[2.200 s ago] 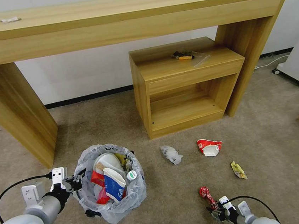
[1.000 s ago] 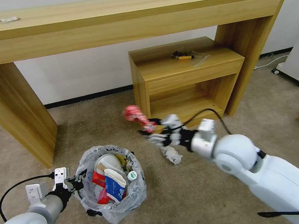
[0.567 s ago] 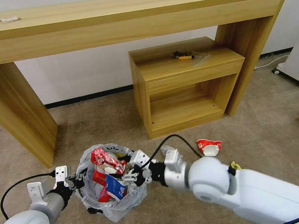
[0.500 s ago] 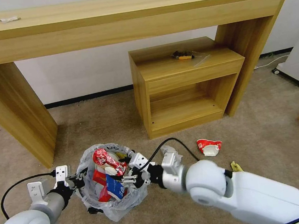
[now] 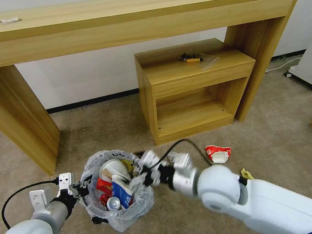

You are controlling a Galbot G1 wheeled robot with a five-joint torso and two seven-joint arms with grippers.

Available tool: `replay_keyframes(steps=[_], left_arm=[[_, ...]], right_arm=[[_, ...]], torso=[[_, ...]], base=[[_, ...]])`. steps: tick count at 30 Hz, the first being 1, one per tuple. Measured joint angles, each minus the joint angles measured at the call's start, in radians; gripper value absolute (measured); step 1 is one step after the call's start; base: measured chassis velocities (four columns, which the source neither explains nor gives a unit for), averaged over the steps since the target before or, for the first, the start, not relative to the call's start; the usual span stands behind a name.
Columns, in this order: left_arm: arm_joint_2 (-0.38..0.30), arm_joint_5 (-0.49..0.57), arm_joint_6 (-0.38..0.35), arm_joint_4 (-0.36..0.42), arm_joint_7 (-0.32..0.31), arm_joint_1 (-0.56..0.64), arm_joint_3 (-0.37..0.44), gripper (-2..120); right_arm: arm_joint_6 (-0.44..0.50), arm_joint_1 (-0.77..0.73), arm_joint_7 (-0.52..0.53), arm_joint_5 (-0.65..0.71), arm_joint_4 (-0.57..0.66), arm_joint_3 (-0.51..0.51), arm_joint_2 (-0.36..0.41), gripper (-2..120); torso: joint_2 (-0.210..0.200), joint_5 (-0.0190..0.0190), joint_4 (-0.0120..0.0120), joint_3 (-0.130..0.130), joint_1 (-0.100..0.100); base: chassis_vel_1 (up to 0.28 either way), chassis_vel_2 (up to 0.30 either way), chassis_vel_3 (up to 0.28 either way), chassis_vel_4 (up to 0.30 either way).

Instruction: Pick up the trash bin and place the garbage on the floor into it.

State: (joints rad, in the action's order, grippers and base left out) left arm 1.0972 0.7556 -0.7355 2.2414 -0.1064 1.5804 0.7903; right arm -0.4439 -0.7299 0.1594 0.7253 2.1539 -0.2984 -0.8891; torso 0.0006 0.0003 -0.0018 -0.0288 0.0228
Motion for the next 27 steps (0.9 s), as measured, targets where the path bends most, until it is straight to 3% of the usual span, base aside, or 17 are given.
replay_keyframes(steps=[3,5,6,7,8,11,12,14,20,22,27], left_arm=[[0.004,-0.007,0.0,0.0,0.014,0.005,0.007,0],[0.004,-0.007,0.0,0.0,0.015,0.006,0.009,0],[0.004,-0.007,0.0,0.0,0.016,0.007,0.011,0],[0.004,-0.007,0.0,0.001,0.017,0.008,0.014,0],[0.004,-0.007,0.0,0.001,0.017,0.008,0.014,0],[0.003,-0.006,0.0,0.004,0.019,0.011,0.021,0],[0.003,-0.006,0.0,0.004,0.019,0.011,0.021,0],[0.004,-0.007,0.0,0.001,0.025,0.013,0.024,0],[0.009,-0.01,0.0,-0.005,0.035,0.013,0.025,0],[0.017,-0.011,0.0,-0.005,0.038,0.02,0.034,0],[0.018,-0.013,0.0,-0.011,0.039,0.026,0.041,0]], right_arm=[[0.004,-0.153,0.09,-0.02,-0.013,0.158,-0.003,100],[0.007,-0.183,0.1,-0.03,-0.019,0.192,-0.007,100],[0.021,-0.25,0.109,-0.068,-0.038,0.269,-0.015,100],[0.046,-0.318,0.101,-0.127,-0.063,0.353,-0.021,100],[0.046,-0.318,0.101,-0.127,-0.063,0.353,-0.021,100],[0.095,-0.467,0.048,-0.215,-0.103,0.526,-0.03,100],[0.095,-0.467,0.048,-0.215,-0.103,0.526,-0.03,100],[0.134,-0.584,0.013,-0.254,-0.123,0.668,-0.048,100],[0.17,-0.701,-0.015,-0.285,-0.13,0.838,-0.083,100],[0.211,-0.789,-0.047,-0.297,-0.134,0.975,-0.12,100],[0.255,-0.859,-0.095,-0.305,-0.15,1.074,-0.145,100]], torso=[[0.0,0.0001,0.0,0.0,0.0],[0.0,0.0001,0.0,0.0,0.0],[0.0,0.0002,-0.0002,0.0,0.0],[0.0,0.0003,-0.0001,0.0,0.0],[0.0,0.0003,-0.0001,0.0,0.0],[0.0,0.0004,-0.0002,0.0,0.0],[0.0,0.0004,-0.0002,0.0,0.0],[0.0,0.0003,-0.0003,0.0,0.0],[0.0,0.0002,-0.0006,0.0,0.0],[0.0,0.0002,-0.0004,0.0,0.0],[0.0,0.0001,-0.0001,0.0,0.0]], base=[[0.0,0.0,0.0,0.0],[0.0,0.0,0.0,0.0],[0.0,0.0,0.0,0.0],[-0.035,-0.053,-0.039,-0.069],[-0.035,-0.053,-0.039,-0.069],[-0.056,-0.063,-0.068,-0.067],[-0.071,-0.072,-0.068,-0.066],[-0.084,-0.08,-0.086,-0.077],[-0.086,-0.088,-0.08,-0.064],[0.0,0.0,0.0,0.0],[0.0,0.0,0.0,0.0]])
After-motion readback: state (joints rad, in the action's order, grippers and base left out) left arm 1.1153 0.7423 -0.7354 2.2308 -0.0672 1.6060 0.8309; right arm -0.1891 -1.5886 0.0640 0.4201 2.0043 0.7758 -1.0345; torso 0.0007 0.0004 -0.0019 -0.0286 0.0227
